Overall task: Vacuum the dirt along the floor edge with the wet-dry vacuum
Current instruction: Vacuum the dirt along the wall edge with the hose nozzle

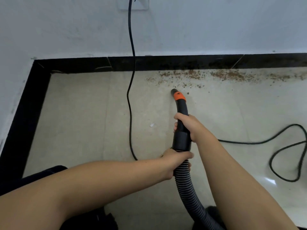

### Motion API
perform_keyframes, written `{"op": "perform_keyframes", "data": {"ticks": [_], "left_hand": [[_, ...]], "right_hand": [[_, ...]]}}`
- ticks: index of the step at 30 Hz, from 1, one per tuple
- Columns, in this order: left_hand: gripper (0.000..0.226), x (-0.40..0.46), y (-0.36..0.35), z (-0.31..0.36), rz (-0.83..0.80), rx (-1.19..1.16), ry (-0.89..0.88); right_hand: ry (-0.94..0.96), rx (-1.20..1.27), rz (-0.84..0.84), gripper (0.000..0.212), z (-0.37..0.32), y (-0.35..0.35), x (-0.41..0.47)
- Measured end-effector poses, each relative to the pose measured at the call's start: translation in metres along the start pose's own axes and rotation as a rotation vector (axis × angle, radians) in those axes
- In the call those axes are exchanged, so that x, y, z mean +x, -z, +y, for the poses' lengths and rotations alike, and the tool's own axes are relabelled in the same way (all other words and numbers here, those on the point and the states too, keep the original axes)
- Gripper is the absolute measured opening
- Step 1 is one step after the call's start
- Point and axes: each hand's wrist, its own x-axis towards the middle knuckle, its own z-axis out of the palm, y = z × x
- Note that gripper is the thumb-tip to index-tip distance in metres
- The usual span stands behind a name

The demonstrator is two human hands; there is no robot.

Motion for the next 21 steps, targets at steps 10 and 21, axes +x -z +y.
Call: {"op": "perform_keyframes", "data": {"ticks": [10,21], "left_hand": [[0.020,0.003,0.009,0.022,-0.033,-0.012,0.009],[0.017,-0.008,0.040,0.031,-0.029,-0.034,0.049]], "right_hand": [[0.046,0.016,0.075,0.012,-0.018,-0.011,0.007],[0.012,-0.080,-0.068,0.011,-0.028,-0.053,0.009]]}}
